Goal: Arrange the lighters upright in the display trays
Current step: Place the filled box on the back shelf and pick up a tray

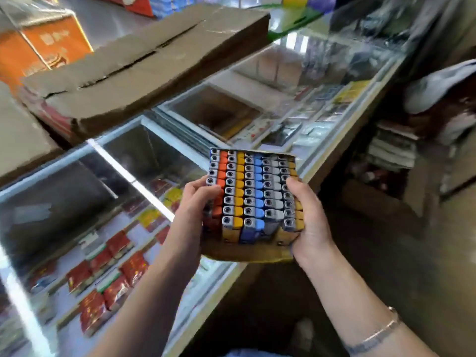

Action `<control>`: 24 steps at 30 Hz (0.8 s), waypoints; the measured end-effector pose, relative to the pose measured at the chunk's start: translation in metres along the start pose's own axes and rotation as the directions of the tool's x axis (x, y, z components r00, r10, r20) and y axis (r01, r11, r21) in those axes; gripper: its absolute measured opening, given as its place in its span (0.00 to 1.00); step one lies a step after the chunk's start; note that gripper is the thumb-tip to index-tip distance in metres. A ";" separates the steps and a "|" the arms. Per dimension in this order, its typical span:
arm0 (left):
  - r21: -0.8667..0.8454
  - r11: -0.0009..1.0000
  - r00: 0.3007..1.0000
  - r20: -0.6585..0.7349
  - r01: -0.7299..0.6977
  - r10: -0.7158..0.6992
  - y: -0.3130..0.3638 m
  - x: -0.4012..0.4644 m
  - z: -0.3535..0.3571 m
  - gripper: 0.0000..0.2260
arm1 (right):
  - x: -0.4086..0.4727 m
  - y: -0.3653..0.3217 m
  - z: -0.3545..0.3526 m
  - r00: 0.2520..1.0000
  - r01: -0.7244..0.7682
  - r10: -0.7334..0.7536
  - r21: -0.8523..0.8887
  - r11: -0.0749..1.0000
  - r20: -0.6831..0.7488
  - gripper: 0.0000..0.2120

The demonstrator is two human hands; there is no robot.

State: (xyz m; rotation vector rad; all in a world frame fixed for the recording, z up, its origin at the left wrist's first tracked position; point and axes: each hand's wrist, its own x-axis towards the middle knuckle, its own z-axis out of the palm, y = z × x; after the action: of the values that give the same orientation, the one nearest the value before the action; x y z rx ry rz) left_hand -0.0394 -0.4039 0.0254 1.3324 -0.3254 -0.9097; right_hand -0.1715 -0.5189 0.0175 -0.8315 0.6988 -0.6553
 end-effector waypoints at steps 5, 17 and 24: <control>-0.010 0.997 0.978 0.197 0.074 -0.071 -0.025 0.045 0.130 0.14 | 0.017 -0.075 -0.104 0.979 0.115 -0.109 0.027 0.993 -0.174 0.22; 0.112 0.969 0.802 0.545 0.221 -0.246 -0.079 0.109 0.391 0.19 | 0.035 -0.199 -0.315 0.817 0.277 -0.216 0.035 0.960 -0.535 0.23; 0.239 0.948 0.696 0.645 0.208 -0.315 -0.092 0.172 0.478 0.22 | 0.078 -0.234 -0.375 0.745 0.338 -0.183 0.126 0.933 -0.641 0.25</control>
State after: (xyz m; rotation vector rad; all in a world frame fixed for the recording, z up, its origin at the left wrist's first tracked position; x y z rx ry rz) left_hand -0.2896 -0.8548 0.0128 1.1488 -0.7973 -1.6503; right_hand -0.4667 -0.8563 0.0065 -0.4796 1.0850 -1.2828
